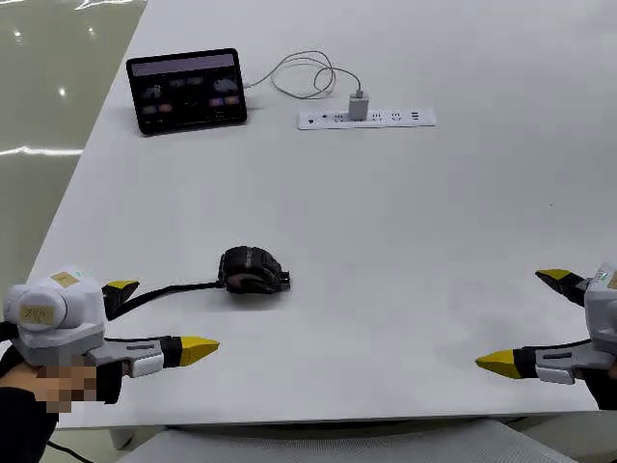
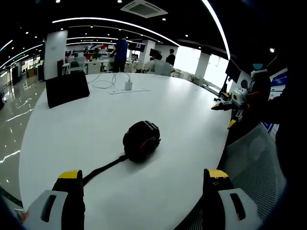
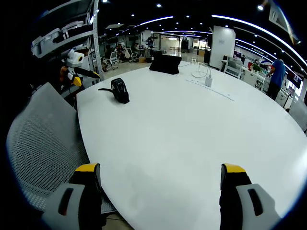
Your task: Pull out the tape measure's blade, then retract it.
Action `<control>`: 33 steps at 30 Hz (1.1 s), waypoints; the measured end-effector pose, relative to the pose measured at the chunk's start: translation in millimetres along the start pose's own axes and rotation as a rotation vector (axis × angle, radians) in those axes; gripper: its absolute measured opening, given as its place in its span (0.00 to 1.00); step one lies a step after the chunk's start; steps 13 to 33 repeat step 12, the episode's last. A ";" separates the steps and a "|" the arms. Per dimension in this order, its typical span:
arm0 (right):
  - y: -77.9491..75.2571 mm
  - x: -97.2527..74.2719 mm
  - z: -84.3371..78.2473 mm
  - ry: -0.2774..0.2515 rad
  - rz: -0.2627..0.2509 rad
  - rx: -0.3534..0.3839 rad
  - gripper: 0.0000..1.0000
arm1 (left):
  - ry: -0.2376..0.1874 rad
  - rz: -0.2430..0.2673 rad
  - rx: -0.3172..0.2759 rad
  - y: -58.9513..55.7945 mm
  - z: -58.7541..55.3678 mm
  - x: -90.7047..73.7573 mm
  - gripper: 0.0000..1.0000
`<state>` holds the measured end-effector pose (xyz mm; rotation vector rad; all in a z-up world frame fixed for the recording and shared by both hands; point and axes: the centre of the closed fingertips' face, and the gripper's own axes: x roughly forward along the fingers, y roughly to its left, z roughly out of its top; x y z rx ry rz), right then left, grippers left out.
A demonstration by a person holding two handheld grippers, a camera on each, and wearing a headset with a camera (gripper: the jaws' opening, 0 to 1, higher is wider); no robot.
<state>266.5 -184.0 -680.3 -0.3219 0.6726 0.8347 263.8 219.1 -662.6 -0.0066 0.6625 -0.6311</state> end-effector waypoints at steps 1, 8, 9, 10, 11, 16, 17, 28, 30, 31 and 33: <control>0.4 0.0 -0.3 0.001 0.001 0.000 1.00 | 0.000 0.005 0.006 0.9 0.1 0.0 1.00; -0.2 -1.6 -0.6 0.002 0.001 0.000 1.00 | 0.008 0.005 0.001 2.0 -1.2 -1.2 1.00; -0.6 -2.0 -0.7 0.002 0.001 0.001 1.00 | 0.008 0.005 0.001 2.2 -1.4 -1.3 1.00; -0.9 -1.9 -0.5 0.002 0.000 0.002 1.00 | 0.009 0.005 0.003 2.4 -1.7 -1.5 1.00; -1.2 -2.1 -0.5 0.002 -0.001 0.002 1.00 | 0.010 0.004 0.002 2.5 -1.9 -1.6 1.00; -1.5 -2.0 -0.2 0.001 -0.001 0.003 1.00 | 0.010 0.005 0.002 2.8 -2.2 -1.8 1.00; -1.5 -2.0 -0.2 0.001 -0.001 0.003 1.00 | 0.010 0.005 0.002 2.8 -2.2 -1.8 1.00; -1.5 -2.0 -0.2 0.001 -0.001 0.003 1.00 | 0.010 0.005 0.002 2.8 -2.2 -1.8 1.00; -1.5 -2.0 -0.2 0.001 -0.001 0.003 1.00 | 0.010 0.005 0.002 2.8 -2.2 -1.8 1.00; -1.5 -2.0 -0.2 0.001 -0.001 0.003 1.00 | 0.010 0.005 0.002 2.8 -2.2 -1.8 1.00; -1.5 -2.0 -0.2 0.001 -0.001 0.003 1.00 | 0.010 0.005 0.002 2.8 -2.2 -1.8 1.00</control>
